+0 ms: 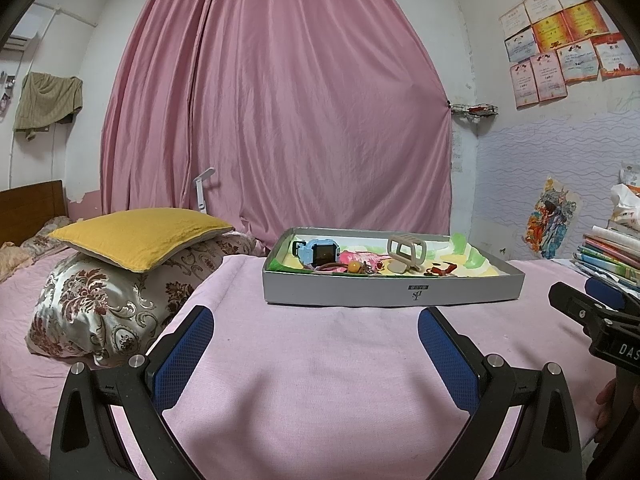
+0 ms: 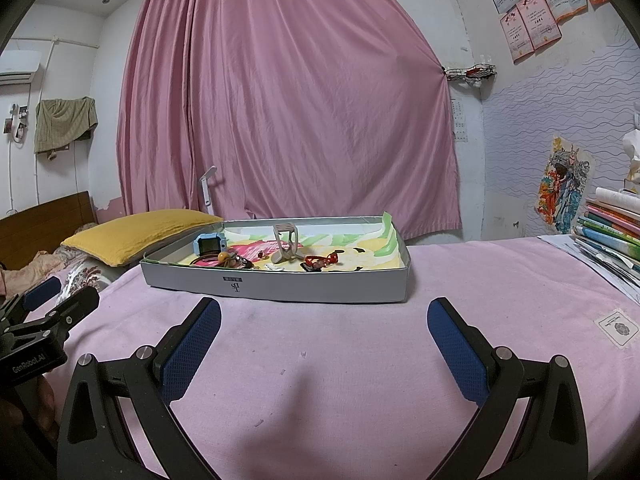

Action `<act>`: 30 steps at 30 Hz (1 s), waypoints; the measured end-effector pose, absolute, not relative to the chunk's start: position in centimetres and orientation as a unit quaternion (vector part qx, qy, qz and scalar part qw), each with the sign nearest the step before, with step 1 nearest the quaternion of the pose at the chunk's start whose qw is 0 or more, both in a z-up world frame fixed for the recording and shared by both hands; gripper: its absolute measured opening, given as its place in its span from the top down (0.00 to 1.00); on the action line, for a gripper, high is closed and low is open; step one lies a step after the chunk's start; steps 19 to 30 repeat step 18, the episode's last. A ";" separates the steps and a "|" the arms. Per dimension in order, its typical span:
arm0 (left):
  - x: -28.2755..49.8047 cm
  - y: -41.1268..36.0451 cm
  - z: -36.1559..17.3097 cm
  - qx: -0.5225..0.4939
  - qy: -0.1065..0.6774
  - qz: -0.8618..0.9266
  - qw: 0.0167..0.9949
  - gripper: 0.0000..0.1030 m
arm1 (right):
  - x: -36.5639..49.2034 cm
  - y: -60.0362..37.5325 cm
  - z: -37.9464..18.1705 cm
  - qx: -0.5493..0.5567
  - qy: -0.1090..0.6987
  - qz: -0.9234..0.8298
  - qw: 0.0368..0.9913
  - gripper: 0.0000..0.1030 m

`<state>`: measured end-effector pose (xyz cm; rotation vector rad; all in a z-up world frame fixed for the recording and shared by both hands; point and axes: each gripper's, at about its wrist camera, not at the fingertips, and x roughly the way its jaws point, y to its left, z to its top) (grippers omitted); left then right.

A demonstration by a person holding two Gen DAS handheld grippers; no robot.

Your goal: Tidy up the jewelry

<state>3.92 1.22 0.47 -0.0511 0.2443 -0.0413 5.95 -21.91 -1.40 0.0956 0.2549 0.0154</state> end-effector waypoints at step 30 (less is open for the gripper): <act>3.7 1.1 0.5 0.003 0.119 -0.008 0.993 0.01 | 6.0 -21.8 -1.5 0.048 0.128 0.009 0.991 0.02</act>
